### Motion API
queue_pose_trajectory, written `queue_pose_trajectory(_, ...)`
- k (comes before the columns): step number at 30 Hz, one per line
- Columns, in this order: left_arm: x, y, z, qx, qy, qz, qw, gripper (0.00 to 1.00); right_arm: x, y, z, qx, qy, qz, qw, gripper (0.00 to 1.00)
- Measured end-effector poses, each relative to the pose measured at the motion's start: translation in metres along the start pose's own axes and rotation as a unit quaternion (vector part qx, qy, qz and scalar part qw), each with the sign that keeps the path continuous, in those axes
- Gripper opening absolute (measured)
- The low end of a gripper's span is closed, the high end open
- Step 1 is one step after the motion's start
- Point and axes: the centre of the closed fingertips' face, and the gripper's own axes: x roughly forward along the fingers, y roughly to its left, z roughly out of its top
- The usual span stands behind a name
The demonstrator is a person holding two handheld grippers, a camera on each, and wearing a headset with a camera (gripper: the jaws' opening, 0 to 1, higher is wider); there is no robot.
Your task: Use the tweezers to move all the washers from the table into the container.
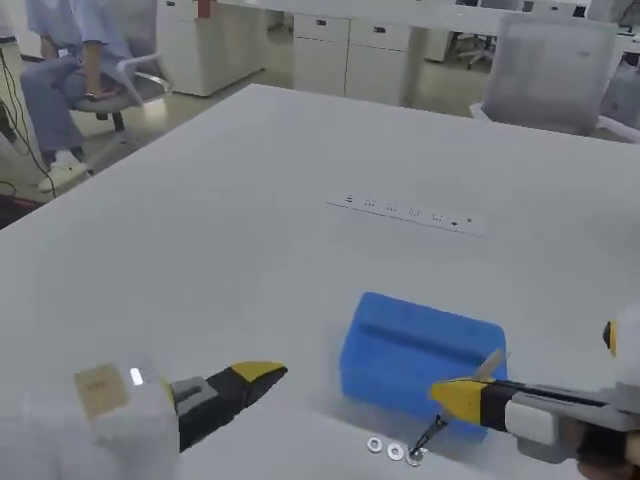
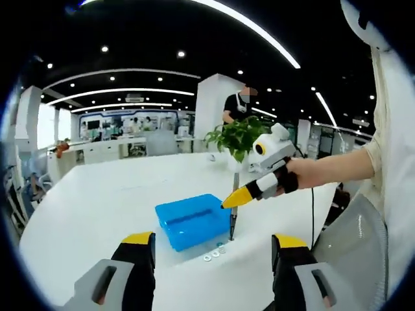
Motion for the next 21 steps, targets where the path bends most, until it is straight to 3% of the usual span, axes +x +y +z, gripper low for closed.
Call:
queue_pose_trajectory(4,-0.001,0.013,0.000,0.005,-0.007,0.042,0.9991,0.88,-0.005,-0.007,0.011,-0.030,0.003,-0.009,0.9995,0.02)
queue_pose_trajectory(7,-0.006,0.024,-0.003,0.018,-0.005,0.071,0.9973,0.91,-0.008,-0.019,0.025,-0.032,-0.009,-0.023,0.9992,0.02)
queue_pose_trajectory(10,-0.007,0.026,-0.001,0.002,-0.016,0.072,0.9972,0.95,-0.009,-0.032,0.035,-0.029,-0.020,-0.044,0.9984,0.02)
queue_pose_trajectory(13,-0.005,0.024,-0.002,0.005,-0.014,0.067,0.9976,0.94,-0.009,-0.049,0.041,-0.058,-0.016,-0.074,0.9954,0.02)
queue_pose_trajectory(17,-0.004,0.020,-0.002,0.007,-0.016,0.056,0.9983,0.95,-0.006,-0.066,0.044,-0.071,-0.014,-0.102,0.9921,0.02)
queue_pose_trajectory(21,-0.004,0.020,-0.003,-0.004,-0.015,0.050,0.9986,0.94,-0.003,-0.083,0.039,-0.115,0.011,-0.129,0.9849,0.02)
